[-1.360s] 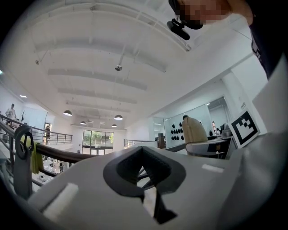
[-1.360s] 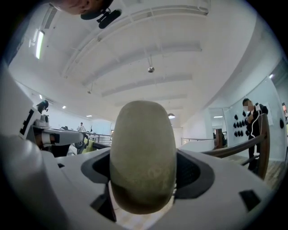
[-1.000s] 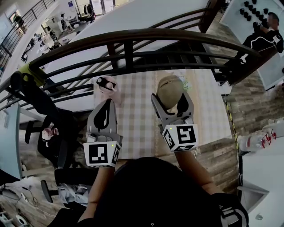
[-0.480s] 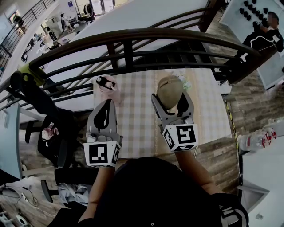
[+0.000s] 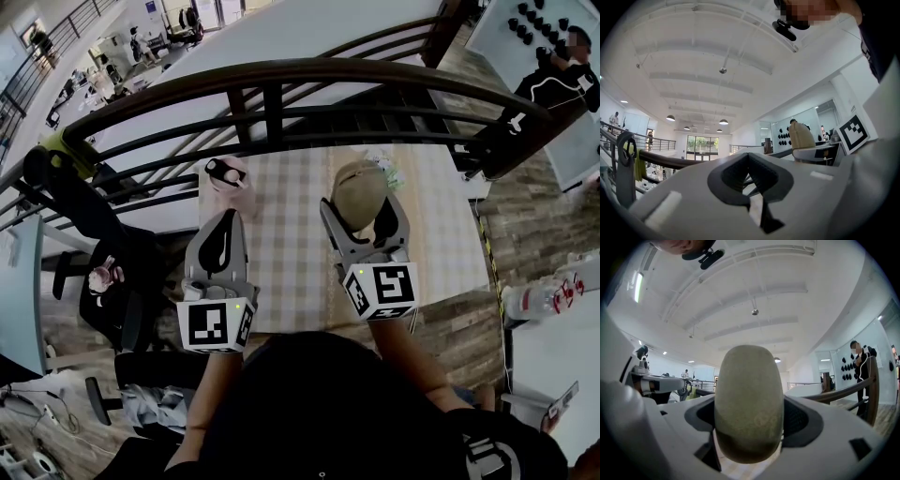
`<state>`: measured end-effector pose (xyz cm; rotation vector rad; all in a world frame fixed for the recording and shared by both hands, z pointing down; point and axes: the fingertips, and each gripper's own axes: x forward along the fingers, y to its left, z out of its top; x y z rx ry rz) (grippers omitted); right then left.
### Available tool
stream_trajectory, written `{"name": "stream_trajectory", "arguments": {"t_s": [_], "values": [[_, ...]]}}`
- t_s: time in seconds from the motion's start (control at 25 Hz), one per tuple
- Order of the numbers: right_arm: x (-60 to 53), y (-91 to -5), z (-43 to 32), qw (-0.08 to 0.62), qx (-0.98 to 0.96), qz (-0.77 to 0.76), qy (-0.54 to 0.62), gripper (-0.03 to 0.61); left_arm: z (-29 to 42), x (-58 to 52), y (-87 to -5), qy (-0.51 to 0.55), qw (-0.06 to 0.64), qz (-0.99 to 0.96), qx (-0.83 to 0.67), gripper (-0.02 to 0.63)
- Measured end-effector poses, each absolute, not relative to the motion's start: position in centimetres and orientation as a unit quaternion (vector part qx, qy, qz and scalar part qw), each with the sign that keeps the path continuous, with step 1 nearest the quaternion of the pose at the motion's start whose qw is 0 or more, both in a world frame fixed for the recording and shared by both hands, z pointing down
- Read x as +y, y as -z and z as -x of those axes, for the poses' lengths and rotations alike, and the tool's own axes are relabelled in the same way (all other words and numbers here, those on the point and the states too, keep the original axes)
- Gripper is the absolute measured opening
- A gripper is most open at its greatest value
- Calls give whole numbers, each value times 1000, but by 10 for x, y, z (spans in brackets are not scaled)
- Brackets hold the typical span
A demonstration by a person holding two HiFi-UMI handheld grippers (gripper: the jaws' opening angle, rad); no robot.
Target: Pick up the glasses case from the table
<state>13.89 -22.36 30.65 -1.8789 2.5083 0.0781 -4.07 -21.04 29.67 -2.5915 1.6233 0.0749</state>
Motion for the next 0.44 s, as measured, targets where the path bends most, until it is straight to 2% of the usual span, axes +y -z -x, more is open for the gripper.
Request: {"name": "stream_trajectory", "arguments": {"t_s": [0.44], "values": [[-222,-309,-142,4,801,599,-20,365,38,-209,-298,-23,40,847,529,9]]}}
